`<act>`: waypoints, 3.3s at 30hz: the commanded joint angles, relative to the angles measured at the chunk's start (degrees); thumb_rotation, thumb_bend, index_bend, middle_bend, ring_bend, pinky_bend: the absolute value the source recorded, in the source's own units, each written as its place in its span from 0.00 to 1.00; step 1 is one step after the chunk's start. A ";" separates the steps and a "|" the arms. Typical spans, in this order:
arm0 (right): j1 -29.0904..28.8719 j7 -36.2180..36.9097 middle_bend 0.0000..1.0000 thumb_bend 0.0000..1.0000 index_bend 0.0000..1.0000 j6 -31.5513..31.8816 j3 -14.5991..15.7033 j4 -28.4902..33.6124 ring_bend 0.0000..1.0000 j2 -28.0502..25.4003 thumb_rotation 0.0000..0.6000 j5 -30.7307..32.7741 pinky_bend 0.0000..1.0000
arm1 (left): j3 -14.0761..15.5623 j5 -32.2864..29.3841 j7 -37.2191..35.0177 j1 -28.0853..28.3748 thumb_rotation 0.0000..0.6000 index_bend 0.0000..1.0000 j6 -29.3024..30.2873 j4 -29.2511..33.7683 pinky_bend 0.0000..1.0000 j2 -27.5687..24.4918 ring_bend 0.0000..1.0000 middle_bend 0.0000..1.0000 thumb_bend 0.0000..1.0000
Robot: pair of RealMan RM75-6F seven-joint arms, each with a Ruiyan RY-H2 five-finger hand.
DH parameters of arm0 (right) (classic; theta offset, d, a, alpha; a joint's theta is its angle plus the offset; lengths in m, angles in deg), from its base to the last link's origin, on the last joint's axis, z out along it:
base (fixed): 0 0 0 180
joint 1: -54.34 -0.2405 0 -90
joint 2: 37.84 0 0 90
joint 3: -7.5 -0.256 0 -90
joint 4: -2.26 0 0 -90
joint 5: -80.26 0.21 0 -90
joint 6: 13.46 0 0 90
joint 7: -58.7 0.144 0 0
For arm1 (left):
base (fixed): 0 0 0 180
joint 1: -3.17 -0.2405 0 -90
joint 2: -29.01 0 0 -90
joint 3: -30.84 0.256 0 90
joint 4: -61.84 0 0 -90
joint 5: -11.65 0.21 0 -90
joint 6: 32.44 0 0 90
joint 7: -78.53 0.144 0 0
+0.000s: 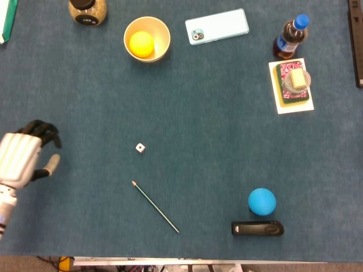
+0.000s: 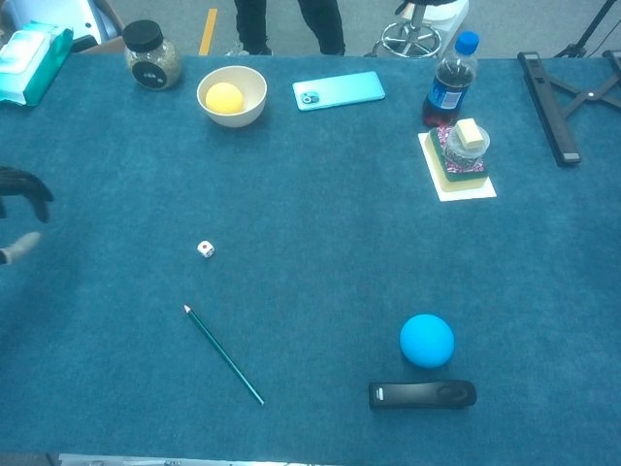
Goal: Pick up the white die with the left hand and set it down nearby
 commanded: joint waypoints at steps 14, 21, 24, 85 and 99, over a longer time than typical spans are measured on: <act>-1.12 -14.28 0.39 0.10 0.49 1.00 -1.41 10.22 0.26 -2.24 1.00 2.77 0.27 | 0.41 5.55 -8.63 10.55 1.00 0.38 -9.07 -5.97 0.44 6.61 0.22 0.26 0.37; -0.09 -16.51 0.39 0.10 0.49 3.29 -1.01 12.28 0.26 -3.08 1.00 1.82 0.27 | 0.36 7.54 -12.40 13.95 1.00 0.38 -9.57 -9.48 0.28 9.64 0.10 0.14 0.37; 0.22 -17.14 0.39 0.10 0.49 3.86 -0.90 13.00 0.26 -3.48 1.00 1.66 0.27 | 0.47 8.10 -12.62 14.76 1.00 0.38 -9.34 -11.68 0.16 11.23 0.01 0.03 0.37; 2.14 -13.72 0.39 0.10 0.49 5.99 -0.35 11.82 0.26 -5.33 1.00 1.60 0.27 | -0.74 -7.50 7.51 20.57 1.00 0.34 -20.69 -7.84 0.00 17.67 0.00 0.00 0.37; 3.07 -11.22 0.39 0.10 0.49 6.93 -0.22 11.43 0.26 -6.68 1.00 1.19 0.27 | -2.26 -15.45 17.00 20.57 1.00 0.38 -21.55 -4.71 0.00 18.25 0.00 0.00 0.37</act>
